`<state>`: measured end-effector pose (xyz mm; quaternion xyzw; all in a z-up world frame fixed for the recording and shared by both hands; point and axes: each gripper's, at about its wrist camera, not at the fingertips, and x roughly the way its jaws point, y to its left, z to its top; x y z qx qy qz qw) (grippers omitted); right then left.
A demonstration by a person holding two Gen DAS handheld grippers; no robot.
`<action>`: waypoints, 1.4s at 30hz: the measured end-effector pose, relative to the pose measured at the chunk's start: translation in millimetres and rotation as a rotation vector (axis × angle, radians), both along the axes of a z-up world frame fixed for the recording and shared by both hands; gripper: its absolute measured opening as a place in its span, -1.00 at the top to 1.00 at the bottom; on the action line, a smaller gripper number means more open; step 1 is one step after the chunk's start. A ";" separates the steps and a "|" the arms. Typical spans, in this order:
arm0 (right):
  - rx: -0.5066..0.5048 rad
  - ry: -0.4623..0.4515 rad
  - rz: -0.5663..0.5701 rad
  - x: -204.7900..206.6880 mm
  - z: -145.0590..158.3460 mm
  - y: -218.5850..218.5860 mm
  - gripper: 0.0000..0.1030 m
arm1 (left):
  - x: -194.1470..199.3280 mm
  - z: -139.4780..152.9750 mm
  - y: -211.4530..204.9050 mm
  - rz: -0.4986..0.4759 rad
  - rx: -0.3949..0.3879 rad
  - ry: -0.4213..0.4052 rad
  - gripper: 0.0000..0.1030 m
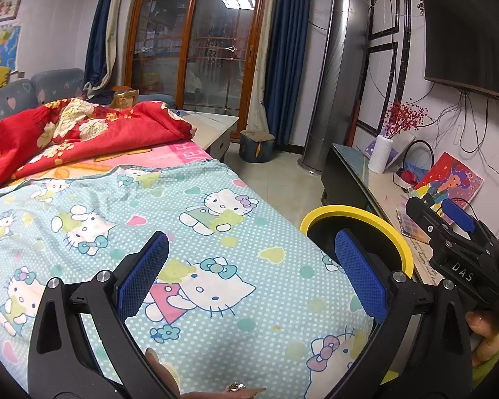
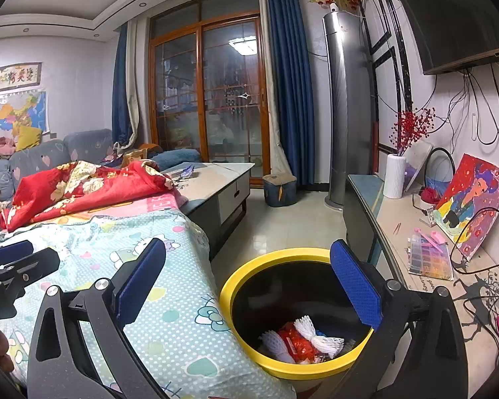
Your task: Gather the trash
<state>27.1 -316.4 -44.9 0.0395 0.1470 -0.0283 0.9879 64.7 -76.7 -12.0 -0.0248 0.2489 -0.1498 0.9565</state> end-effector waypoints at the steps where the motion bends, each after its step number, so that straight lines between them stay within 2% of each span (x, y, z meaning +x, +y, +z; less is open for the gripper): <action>1: 0.002 0.000 0.000 -0.1 0.1 0.2 -0.87 | -0.3 -0.2 -0.1 0.000 0.000 0.000 -0.79; 24: 0.000 -0.004 -0.001 0.1 0.4 1.0 -0.87 | -0.7 -4.7 -0.3 0.002 -0.004 0.020 -0.79; 27: 0.002 -0.004 0.009 1.2 1.2 -0.7 -0.87 | 3.4 -5.8 1.5 -0.006 -0.015 0.043 -0.79; 31: 0.012 -0.020 0.067 8.9 17.5 7.6 -0.87 | 9.6 -5.0 18.2 0.041 -0.027 0.082 -0.79; 34: 0.032 -0.017 0.178 23.2 33.6 36.1 -0.87 | 15.2 0.1 56.9 0.124 -0.032 0.114 -0.79; 36: 0.034 0.009 0.284 37.0 41.8 70.0 -0.87 | 18.9 3.9 108.2 0.252 -0.022 0.136 -0.79; 37: 0.036 0.034 0.373 46.2 45.4 98.0 -0.87 | 19.2 5.7 130.4 0.313 -0.011 0.138 -0.79; 39: 0.028 0.112 0.516 63.7 46.5 152.0 -0.87 | 17.1 7.0 204.8 0.525 0.022 0.164 -0.79; 41: 0.012 0.222 0.675 81.7 38.7 224.2 -0.87 | 15.4 1.7 269.2 0.706 0.045 0.219 -0.79; 42: -0.008 0.264 0.716 86.8 34.1 252.6 -0.87 | 10.3 -4.0 314.3 0.827 0.051 0.242 -0.79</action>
